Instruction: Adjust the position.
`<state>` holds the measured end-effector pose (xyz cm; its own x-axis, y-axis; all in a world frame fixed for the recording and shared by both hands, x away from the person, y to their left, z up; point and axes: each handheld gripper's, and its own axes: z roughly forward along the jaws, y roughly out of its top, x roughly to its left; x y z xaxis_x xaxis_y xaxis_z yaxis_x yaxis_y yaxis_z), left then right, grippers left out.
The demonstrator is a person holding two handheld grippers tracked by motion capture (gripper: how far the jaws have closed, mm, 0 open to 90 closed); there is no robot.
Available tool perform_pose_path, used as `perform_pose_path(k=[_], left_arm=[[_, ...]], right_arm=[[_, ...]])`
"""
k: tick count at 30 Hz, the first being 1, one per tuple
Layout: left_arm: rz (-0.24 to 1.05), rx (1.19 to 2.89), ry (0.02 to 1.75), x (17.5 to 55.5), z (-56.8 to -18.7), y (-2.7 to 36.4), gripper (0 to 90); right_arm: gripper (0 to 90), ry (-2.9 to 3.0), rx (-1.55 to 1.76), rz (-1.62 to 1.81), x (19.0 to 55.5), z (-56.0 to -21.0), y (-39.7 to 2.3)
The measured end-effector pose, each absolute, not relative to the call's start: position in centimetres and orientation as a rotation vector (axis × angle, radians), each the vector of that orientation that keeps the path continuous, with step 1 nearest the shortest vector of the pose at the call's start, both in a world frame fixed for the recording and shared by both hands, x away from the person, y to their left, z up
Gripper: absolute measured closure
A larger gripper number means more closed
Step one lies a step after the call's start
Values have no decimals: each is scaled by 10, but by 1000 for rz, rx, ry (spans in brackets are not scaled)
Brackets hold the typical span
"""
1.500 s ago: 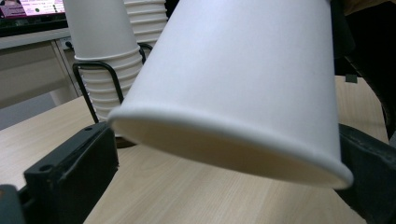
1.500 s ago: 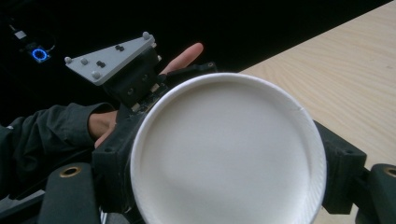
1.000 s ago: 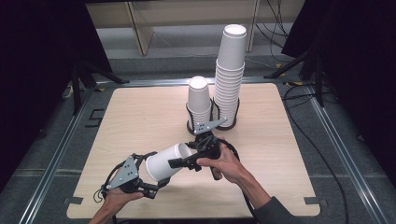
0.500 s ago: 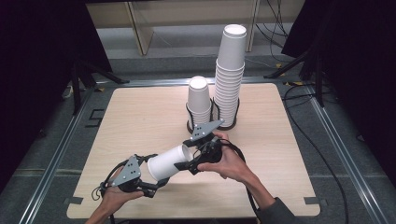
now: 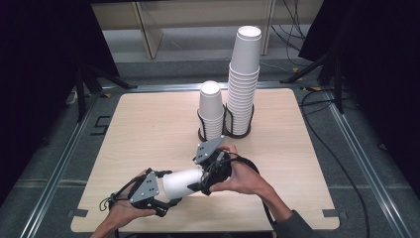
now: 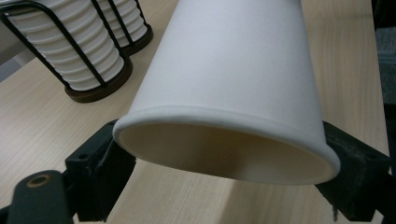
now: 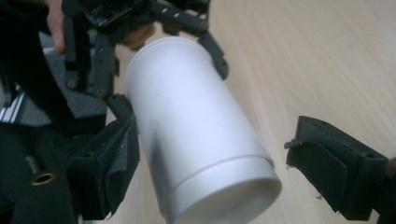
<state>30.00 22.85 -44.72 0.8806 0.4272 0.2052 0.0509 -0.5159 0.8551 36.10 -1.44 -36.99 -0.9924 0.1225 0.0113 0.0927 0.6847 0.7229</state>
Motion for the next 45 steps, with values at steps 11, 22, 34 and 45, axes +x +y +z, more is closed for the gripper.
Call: perform_pose_path(k=[11, 22, 34, 45], left_arm=[[514, 2120, 265, 296, -444, 226, 134], [493, 2112, 230, 294, -444, 226, 130], [416, 2025, 254, 299, -450, 229, 88], [411, 1831, 357, 304, -440, 250, 144]], right_arm=[[167, 2933, 25, 1011, 354, -389, 4], [204, 2968, -57, 933, 350, -400, 13], [224, 2982, -94, 937, 352, -403, 9], [225, 2939, 122, 1061, 370, -399, -27]])
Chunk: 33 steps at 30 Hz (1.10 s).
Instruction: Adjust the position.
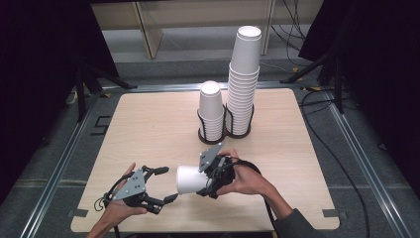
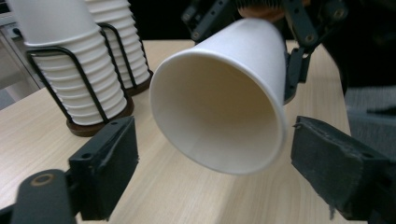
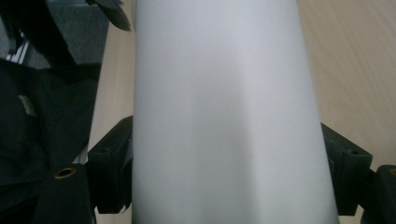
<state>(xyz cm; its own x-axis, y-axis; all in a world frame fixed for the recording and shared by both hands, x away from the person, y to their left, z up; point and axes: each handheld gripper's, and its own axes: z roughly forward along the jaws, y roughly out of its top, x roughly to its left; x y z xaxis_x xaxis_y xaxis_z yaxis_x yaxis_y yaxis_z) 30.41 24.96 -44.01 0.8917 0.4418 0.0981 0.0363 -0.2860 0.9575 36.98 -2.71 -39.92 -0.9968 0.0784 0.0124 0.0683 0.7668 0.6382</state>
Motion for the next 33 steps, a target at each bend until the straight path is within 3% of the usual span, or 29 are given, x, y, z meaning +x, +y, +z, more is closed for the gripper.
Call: perform_pose_path(k=[9, 21, 26, 33], left_arm=[[279, 1650, 481, 308, -442, 250, 144], [259, 1692, 458, 305, -443, 244, 126], [268, 1691, 478, 305, -444, 242, 0], [258, 1692, 447, 304, -443, 238, 0]], right_arm=[[224, 2831, 154, 1367, 380, -389, -43], [223, 2853, 31, 1427, 370, -394, -27], [223, 2867, 2, 1465, 367, -397, -24], [223, 2875, -30, 1506, 366, -398, -20]])
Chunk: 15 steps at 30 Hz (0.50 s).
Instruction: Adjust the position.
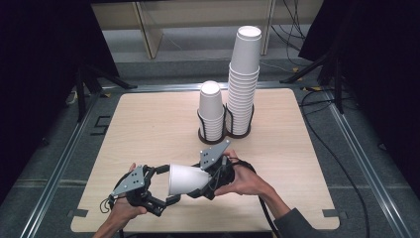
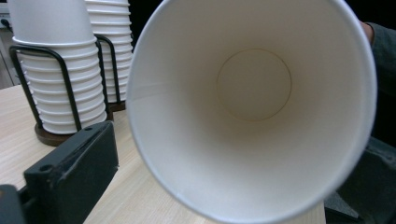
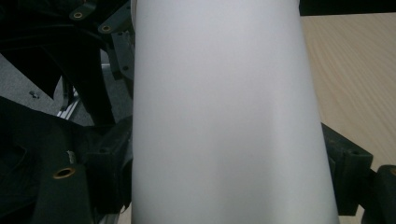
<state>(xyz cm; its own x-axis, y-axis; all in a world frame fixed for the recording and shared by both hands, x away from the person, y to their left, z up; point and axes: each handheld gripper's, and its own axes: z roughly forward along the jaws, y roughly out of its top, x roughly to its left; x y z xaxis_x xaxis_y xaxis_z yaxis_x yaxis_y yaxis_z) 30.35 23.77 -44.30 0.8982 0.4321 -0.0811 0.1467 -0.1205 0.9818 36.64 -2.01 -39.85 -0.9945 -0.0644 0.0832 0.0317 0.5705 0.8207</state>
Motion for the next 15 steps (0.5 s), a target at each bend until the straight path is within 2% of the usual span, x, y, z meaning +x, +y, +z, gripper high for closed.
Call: perform_pose_path(k=[9, 13, 15], left_arm=[[247, 1683, 410, 302, -442, 236, 0], [221, 1653, 405, 302, -441, 237, 53], [223, 1650, 409, 302, -440, 238, 51]], right_arm=[[222, -2660, 65, -1394, 364, -404, -13], [222, -2659, 61, -1386, 364, -406, -12], [221, -2663, 61, -1381, 364, -406, -12]])
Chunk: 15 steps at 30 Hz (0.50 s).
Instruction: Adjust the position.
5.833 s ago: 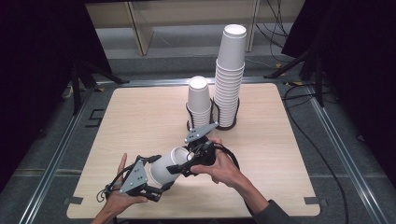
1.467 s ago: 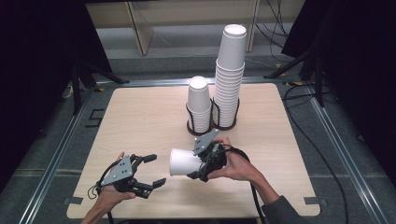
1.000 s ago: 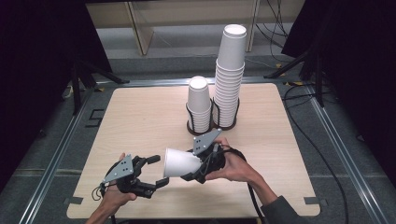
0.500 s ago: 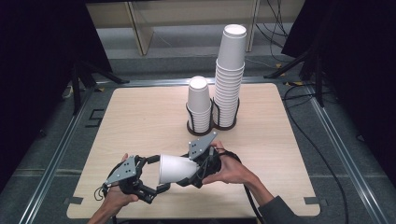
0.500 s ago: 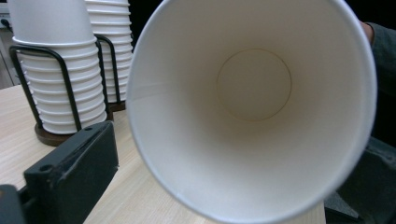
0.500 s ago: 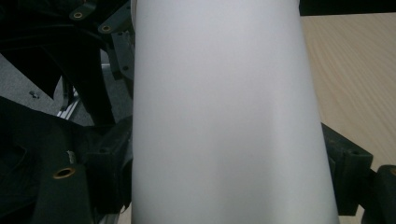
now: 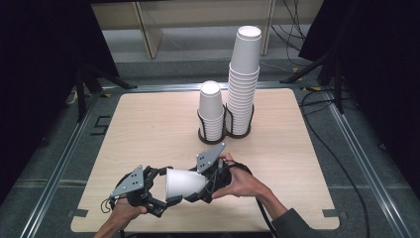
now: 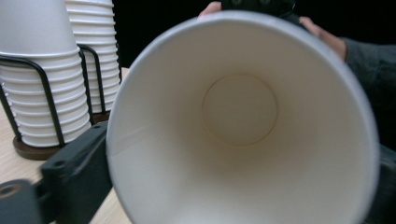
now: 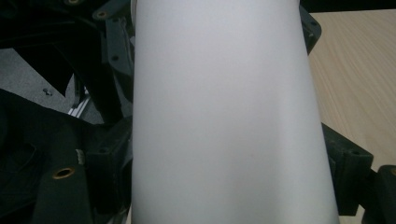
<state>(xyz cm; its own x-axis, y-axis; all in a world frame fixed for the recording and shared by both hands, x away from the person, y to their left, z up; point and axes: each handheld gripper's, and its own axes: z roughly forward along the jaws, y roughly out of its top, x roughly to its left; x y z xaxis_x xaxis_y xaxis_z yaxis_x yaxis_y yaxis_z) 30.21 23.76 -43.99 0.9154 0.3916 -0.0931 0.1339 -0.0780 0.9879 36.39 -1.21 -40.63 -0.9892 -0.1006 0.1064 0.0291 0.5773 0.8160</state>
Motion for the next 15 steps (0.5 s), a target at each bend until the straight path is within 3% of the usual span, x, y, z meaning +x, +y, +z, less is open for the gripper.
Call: perform_pose_path(k=[15], left_arm=[[287, 1783, 393, 303, -438, 239, 122]], right_arm=[[163, -2891, 9, -1249, 361, -398, -17]])
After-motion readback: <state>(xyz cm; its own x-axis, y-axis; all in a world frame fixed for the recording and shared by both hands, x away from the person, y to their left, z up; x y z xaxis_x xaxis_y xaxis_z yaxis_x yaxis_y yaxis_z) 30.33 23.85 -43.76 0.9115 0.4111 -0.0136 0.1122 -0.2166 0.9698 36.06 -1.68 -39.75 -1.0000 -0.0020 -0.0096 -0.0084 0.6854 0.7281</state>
